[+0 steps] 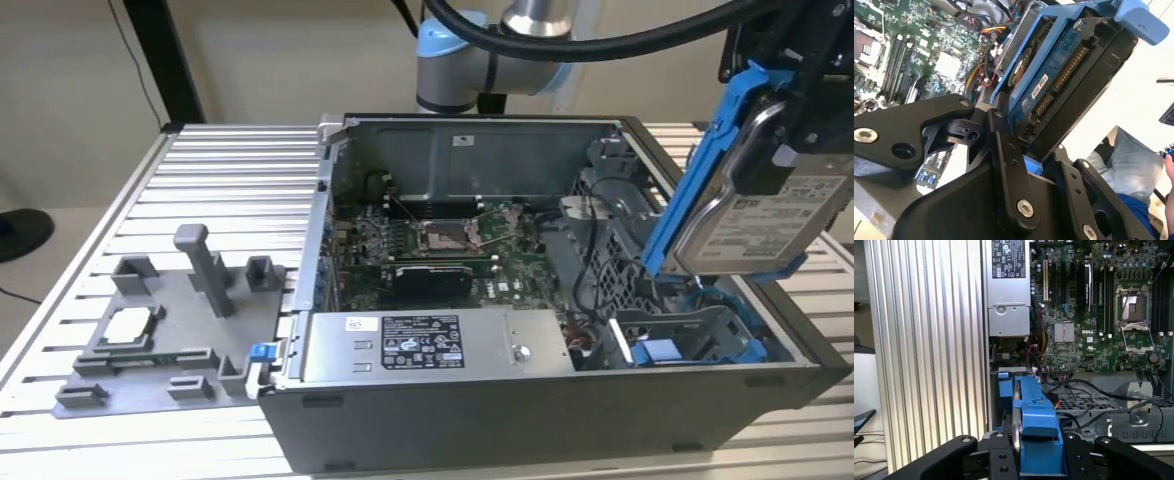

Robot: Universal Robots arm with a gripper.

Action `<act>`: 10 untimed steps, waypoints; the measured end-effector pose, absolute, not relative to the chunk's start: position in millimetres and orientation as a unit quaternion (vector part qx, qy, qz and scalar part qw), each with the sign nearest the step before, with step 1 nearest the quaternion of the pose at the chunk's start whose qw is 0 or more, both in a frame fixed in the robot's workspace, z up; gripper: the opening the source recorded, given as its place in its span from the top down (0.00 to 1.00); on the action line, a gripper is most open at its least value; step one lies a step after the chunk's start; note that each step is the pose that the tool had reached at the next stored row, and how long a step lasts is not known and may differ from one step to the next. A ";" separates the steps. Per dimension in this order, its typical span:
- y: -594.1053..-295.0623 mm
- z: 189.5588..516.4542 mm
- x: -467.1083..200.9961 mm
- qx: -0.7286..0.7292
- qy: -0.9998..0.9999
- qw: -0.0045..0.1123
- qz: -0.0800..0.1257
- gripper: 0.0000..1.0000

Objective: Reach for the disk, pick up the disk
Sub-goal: 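Pick up the disk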

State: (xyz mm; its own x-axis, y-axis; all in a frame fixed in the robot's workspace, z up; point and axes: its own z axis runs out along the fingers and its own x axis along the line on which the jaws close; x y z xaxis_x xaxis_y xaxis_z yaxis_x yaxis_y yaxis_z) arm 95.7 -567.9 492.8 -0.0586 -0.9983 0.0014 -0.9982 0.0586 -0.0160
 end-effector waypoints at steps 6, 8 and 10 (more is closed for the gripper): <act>-569.1 492.7 102.2 -0.686 0.727 0.005 -0.006 1.00; -569.7 492.7 102.6 -0.686 0.728 0.005 -0.006 1.00; -569.6 492.7 102.6 -0.686 0.728 0.005 -0.006 1.00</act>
State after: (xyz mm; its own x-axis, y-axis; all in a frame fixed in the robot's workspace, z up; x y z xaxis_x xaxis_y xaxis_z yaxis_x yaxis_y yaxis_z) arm 102.6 -569.6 492.7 -0.0587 -0.9983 0.0014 -0.9981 0.0587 -0.0160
